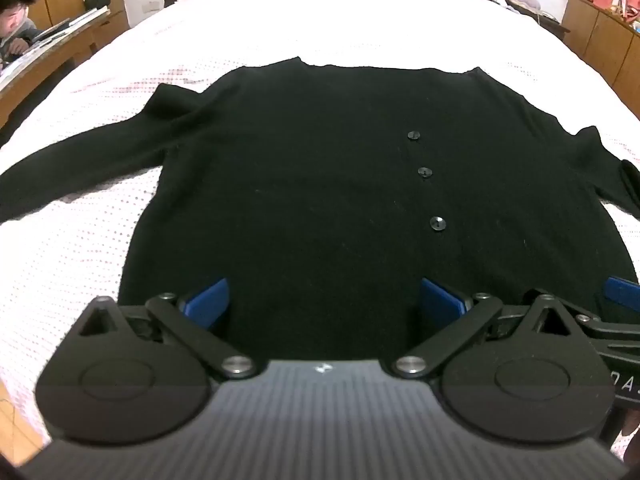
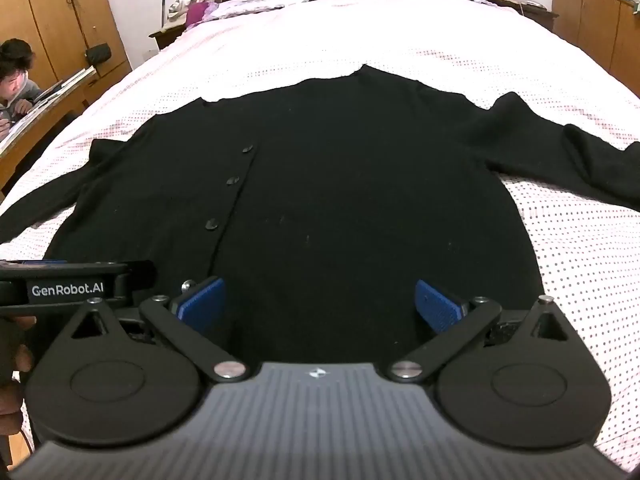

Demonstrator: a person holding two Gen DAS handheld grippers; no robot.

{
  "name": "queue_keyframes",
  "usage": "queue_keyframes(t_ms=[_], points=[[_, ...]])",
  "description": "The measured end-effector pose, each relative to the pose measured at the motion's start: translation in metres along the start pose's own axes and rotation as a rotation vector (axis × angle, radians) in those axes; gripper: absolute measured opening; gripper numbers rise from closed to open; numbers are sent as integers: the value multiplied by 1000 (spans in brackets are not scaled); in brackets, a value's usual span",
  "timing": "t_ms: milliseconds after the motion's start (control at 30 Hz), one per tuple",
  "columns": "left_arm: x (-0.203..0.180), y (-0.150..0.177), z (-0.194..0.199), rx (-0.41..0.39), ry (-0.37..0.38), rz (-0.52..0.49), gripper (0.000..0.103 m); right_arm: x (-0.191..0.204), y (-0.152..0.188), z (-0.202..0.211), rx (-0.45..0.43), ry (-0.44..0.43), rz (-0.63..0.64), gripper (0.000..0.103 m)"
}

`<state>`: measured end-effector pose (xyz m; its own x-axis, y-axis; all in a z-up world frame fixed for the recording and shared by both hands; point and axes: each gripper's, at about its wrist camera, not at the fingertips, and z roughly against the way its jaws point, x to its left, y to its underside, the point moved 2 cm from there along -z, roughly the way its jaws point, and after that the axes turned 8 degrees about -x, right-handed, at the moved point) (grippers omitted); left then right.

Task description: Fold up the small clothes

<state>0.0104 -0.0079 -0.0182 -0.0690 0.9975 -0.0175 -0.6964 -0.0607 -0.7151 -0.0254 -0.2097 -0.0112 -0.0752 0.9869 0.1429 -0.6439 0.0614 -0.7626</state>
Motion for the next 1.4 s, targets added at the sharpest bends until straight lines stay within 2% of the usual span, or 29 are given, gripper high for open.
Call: queue_keyframes(t_ms=[1400], points=[[0, 4, -4, 19, -1, 3, 103, -1, 4, 1, 6, 4, -14, 103]])
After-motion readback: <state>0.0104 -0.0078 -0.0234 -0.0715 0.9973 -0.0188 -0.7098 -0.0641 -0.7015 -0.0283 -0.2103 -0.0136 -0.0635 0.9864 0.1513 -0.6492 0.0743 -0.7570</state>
